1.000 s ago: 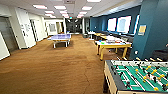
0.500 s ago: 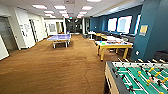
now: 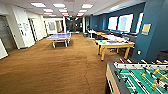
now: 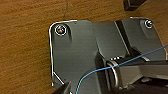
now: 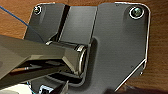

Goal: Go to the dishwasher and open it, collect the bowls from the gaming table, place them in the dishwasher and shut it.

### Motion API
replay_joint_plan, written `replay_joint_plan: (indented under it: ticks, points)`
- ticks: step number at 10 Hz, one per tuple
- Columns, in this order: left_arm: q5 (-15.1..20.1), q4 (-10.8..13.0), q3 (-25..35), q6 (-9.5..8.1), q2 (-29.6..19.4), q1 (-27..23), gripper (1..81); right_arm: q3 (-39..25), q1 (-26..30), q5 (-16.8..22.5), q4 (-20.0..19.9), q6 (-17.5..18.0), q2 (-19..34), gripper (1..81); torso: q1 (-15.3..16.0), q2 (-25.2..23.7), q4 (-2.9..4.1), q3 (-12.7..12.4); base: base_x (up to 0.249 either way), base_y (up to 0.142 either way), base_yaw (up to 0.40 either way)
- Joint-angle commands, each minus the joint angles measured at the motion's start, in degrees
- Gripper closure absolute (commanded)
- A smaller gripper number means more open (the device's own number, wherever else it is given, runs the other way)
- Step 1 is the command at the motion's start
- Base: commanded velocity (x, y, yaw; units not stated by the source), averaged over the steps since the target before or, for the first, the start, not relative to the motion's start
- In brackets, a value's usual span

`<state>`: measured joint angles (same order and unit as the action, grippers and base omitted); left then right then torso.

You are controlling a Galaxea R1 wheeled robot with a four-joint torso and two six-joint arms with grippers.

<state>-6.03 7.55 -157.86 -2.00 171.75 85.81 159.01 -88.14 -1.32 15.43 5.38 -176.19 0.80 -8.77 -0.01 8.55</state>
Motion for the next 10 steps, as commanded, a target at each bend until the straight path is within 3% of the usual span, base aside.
replay_joint_plan:
  ticks: [1,10]
  points:
    - [2.25,-0.16,-0.17,-0.2,-0.62,-3.14,1.0,-0.29,3.18,2.63,0.04,-0.01,-0.15,1.0,-0.02,-0.02,0.0,0.0,0.127,0.0,0.0]
    - [2.26,-0.08,-0.17,-0.2,-0.44,-3.14,1.0,-0.12,3.1,2.63,0.04,-0.01,-0.15,1.0,-0.11,-0.05,0.0,0.0,0.129,0.0,0.0]
